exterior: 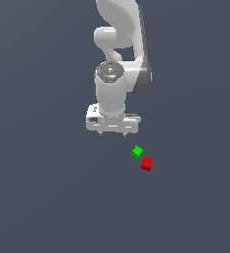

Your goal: Stack the red cube on top of the green cube.

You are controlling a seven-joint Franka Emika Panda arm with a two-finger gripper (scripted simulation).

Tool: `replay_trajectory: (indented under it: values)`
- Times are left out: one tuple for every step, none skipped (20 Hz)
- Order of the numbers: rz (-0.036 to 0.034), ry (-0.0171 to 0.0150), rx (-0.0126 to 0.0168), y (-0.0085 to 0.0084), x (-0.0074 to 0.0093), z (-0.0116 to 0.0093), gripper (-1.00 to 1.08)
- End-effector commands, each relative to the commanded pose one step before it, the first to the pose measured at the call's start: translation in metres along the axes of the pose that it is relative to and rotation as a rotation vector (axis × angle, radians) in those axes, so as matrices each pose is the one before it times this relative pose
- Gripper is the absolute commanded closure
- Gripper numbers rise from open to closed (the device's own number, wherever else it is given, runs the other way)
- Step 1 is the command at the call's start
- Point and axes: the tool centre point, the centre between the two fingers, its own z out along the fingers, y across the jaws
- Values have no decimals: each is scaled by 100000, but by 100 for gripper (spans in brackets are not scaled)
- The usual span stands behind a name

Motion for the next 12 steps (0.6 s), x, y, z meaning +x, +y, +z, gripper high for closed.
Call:
replay_trajectory:
  values:
    - [0,0,0,1,0,0,-92]
    - [0,0,0,-39,4,14,-92]
    - [118,18,-2,-47,15,30,-92]
    - [137,20,-1,-114,25,56,-92]
    - [205,30,-1,-151,35,77,-92]
    - [256,37,-2,-200,45,100,-92]
    - [328,47,-3,-235,56,121,-92]
    - [374,54,-3,-286,66,144,-92]
    - [432,63,-4,-331,76,167,-92]
    - [498,72,-5,-371,88,189,-92]
    - [555,80,-6,-417,99,212,-92]
    - [615,89,-7,-463,110,235,-92]
